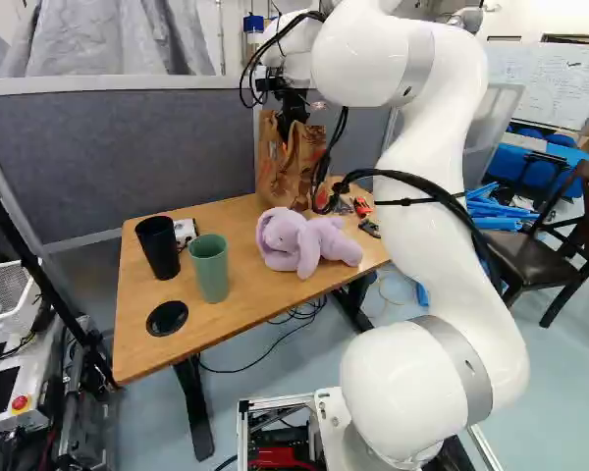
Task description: Pick up the bag on the ground and place it on the table
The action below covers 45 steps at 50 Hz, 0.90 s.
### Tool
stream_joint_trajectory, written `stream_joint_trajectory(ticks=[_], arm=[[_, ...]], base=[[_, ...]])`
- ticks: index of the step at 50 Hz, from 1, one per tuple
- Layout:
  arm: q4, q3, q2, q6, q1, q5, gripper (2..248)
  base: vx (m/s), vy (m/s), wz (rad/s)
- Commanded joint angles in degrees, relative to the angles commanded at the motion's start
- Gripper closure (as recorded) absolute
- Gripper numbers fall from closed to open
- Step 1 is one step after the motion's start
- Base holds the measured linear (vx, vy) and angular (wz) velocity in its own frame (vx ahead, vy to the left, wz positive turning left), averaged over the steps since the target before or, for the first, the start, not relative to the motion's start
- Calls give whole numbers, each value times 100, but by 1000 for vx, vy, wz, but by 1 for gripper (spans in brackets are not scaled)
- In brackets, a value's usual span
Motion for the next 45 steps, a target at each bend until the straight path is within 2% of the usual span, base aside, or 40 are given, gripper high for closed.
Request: stream_joint_trajectory(ticks=[31, 32, 37, 38, 42, 43, 45], arm=[[0, 17, -244, 0, 0, 49, 229], [0, 17, -244, 0, 0, 49, 214], [0, 17, -244, 0, 0, 49, 214], [0, 17, -244, 0, 0, 49, 181], [0, 17, -244, 0, 0, 49, 181], [0, 17, -244, 0, 0, 49, 146], [0, 17, -244, 0, 0, 49, 146]], base=[[0, 0, 0], [0, 0, 0], [0, 0, 0], [0, 0, 0], [0, 0, 0], [0, 0, 0], [0, 0, 0]])
